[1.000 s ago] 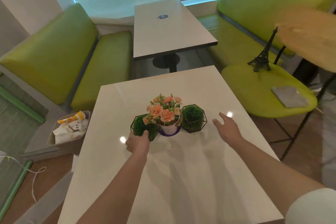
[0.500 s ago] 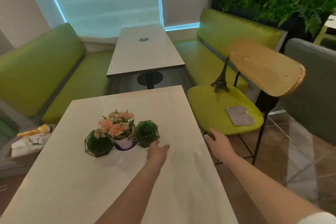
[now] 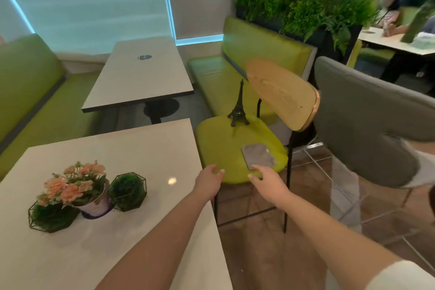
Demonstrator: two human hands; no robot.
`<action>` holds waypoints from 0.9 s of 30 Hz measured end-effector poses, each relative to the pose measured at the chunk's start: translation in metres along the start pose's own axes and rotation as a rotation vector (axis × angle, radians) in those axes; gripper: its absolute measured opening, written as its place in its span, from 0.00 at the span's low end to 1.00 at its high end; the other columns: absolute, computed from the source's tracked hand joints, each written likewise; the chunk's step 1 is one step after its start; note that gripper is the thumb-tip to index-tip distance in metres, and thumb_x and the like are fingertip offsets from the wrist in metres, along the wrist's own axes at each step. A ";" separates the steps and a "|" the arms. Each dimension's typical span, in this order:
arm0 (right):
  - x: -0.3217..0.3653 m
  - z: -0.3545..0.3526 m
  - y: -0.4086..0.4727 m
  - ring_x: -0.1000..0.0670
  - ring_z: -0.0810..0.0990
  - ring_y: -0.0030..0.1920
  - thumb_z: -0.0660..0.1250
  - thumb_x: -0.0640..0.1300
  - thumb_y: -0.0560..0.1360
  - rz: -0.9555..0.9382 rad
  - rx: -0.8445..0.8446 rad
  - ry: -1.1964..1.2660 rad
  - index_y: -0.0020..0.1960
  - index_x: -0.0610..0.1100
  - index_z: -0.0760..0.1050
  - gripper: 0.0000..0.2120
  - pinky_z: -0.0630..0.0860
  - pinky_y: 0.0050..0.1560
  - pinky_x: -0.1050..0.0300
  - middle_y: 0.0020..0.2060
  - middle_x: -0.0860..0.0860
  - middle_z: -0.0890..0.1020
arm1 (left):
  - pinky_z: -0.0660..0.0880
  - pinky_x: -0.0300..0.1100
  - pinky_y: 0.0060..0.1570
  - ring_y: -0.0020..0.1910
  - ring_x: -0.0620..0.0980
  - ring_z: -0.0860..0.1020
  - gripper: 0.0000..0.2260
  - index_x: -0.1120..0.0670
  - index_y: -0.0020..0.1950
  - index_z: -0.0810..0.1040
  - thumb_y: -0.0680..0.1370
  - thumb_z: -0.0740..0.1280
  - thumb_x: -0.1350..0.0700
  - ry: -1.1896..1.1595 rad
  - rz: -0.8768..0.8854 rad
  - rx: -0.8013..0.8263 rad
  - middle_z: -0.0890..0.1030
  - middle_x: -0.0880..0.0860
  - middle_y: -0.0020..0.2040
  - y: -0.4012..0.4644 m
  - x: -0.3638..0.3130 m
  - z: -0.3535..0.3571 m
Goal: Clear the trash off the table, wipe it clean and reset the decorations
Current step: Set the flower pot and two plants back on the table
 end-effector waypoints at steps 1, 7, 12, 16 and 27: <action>0.000 -0.005 0.007 0.48 0.68 0.70 0.61 0.52 0.81 -0.003 -0.005 0.003 0.73 0.45 0.67 0.23 0.66 0.67 0.56 0.71 0.49 0.70 | 0.66 0.47 0.70 0.71 0.55 0.69 0.24 0.57 0.75 0.66 0.82 0.61 0.48 -0.002 0.004 0.001 0.70 0.55 0.73 0.008 -0.005 0.003; -0.004 -0.031 0.071 0.48 0.70 0.67 0.60 0.54 0.81 0.002 0.000 0.040 0.70 0.49 0.70 0.19 0.69 0.62 0.56 0.70 0.50 0.71 | 0.66 0.43 0.67 0.69 0.53 0.70 0.20 0.57 0.73 0.69 0.82 0.61 0.51 -0.032 0.036 -0.035 0.72 0.55 0.71 0.072 -0.035 0.018; 0.002 -0.050 0.127 0.49 0.72 0.66 0.61 0.52 0.81 0.018 -0.088 0.024 0.68 0.48 0.72 0.17 0.70 0.65 0.54 0.66 0.50 0.74 | 0.65 0.41 0.66 0.69 0.51 0.70 0.19 0.56 0.72 0.70 0.83 0.61 0.52 -0.081 0.046 -0.074 0.72 0.54 0.70 0.122 -0.057 0.024; 0.011 -0.066 0.180 0.51 0.73 0.63 0.61 0.50 0.81 0.009 -0.151 0.097 0.67 0.48 0.72 0.16 0.70 0.60 0.56 0.65 0.51 0.74 | 0.67 0.43 0.65 0.68 0.50 0.71 0.18 0.55 0.72 0.69 0.83 0.60 0.52 -0.142 0.031 -0.107 0.73 0.53 0.70 0.167 -0.068 0.029; 0.065 -0.107 0.312 0.53 0.74 0.43 0.62 0.48 0.81 0.017 -0.228 0.272 0.65 0.45 0.72 0.15 0.68 0.36 0.59 0.53 0.51 0.78 | 0.67 0.42 0.66 0.68 0.49 0.71 0.18 0.53 0.72 0.69 0.83 0.60 0.52 -0.218 0.004 -0.185 0.73 0.51 0.69 0.250 -0.086 0.008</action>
Point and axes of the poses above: each hand's wrist, its own y-axis towards the middle knuckle, its own z-axis out of the palm, x = y × z, the point moved 1 cm from there along y, towards the middle knuckle
